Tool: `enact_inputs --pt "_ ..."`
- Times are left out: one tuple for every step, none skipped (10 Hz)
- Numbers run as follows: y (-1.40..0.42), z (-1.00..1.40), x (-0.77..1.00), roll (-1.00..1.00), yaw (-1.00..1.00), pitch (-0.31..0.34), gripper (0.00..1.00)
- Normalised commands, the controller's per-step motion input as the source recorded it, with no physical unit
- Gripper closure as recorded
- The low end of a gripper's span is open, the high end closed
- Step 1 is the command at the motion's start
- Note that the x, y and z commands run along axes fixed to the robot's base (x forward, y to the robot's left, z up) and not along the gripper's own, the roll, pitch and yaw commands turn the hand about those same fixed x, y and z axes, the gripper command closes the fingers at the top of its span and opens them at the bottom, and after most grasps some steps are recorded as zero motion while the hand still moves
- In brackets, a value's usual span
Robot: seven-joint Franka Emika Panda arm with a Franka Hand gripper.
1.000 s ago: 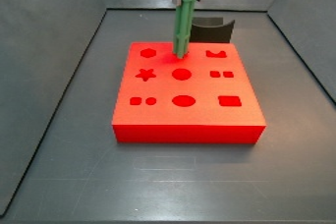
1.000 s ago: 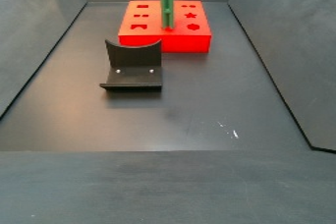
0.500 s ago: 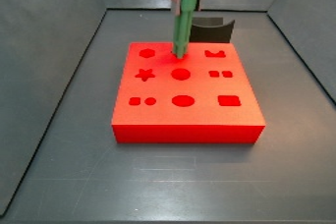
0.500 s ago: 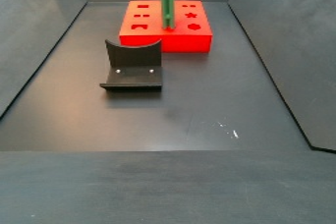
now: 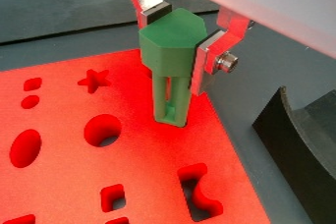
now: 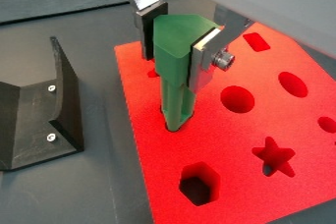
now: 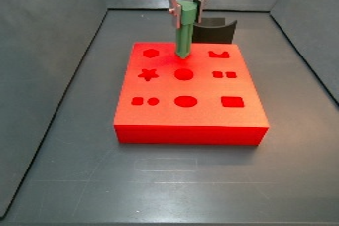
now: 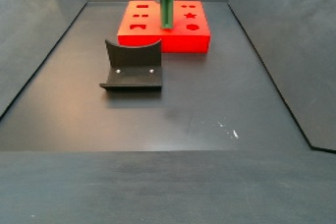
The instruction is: Insert the 3 prong object.
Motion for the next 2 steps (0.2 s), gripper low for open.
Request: enact_inputs --pt "0.00 -0.09 -0.01 0.03 0.00 0.000 1.00" --pt "0.00 0.00 0.00 0.00 0.00 0.000 1.00"
